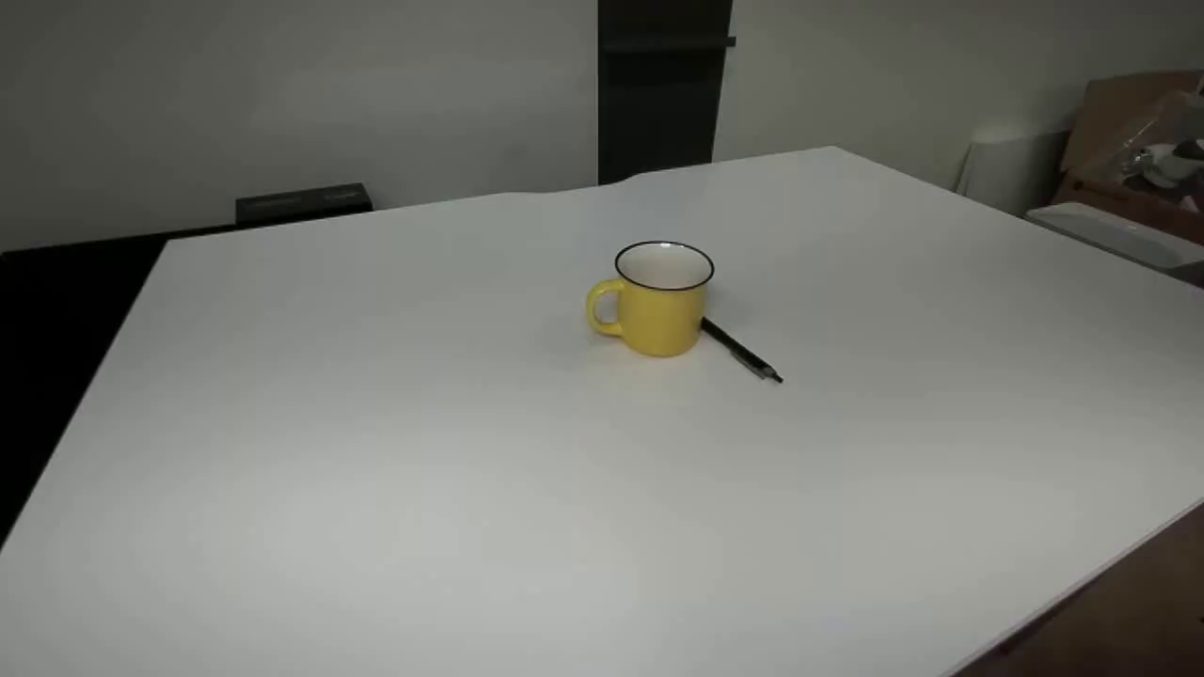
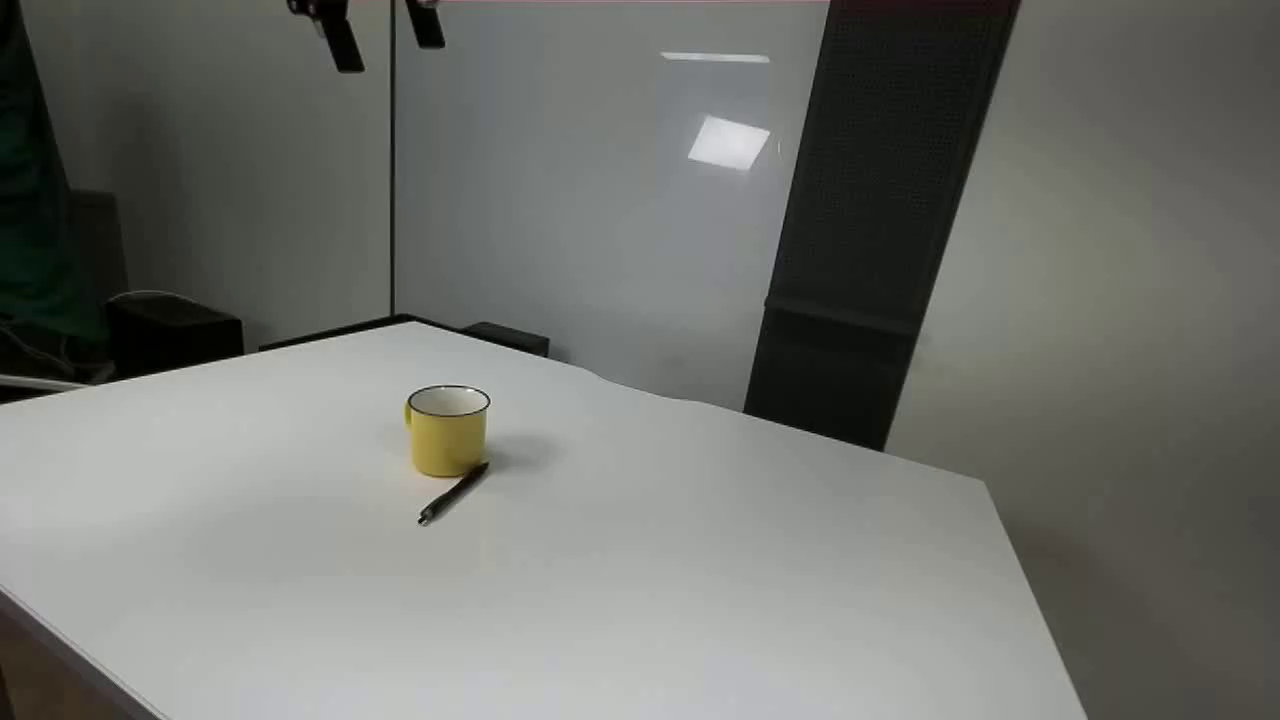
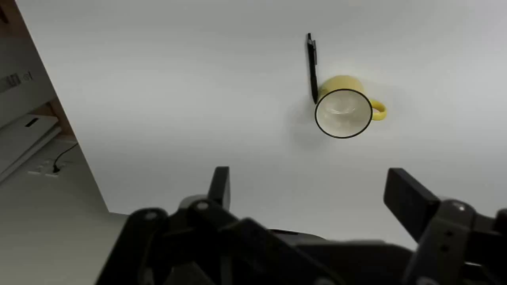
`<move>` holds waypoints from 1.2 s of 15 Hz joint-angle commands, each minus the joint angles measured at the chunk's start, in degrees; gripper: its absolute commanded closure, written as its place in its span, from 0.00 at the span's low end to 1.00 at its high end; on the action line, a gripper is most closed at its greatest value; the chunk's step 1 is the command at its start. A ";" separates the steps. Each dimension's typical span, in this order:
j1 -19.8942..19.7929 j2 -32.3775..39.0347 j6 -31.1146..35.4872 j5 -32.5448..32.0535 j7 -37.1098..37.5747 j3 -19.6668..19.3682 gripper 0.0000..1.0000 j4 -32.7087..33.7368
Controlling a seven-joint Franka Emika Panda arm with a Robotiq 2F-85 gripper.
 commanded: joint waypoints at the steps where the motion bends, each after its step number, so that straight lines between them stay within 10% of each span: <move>1: 1.55 0.18 -0.16 -0.69 0.51 -1.37 0.00 0.12; 12: 1.54 0.18 0.00 -0.69 0.50 -1.37 0.00 0.12; 18: 0.98 5.33 7.89 -0.36 -8.93 -7.44 0.00 -0.20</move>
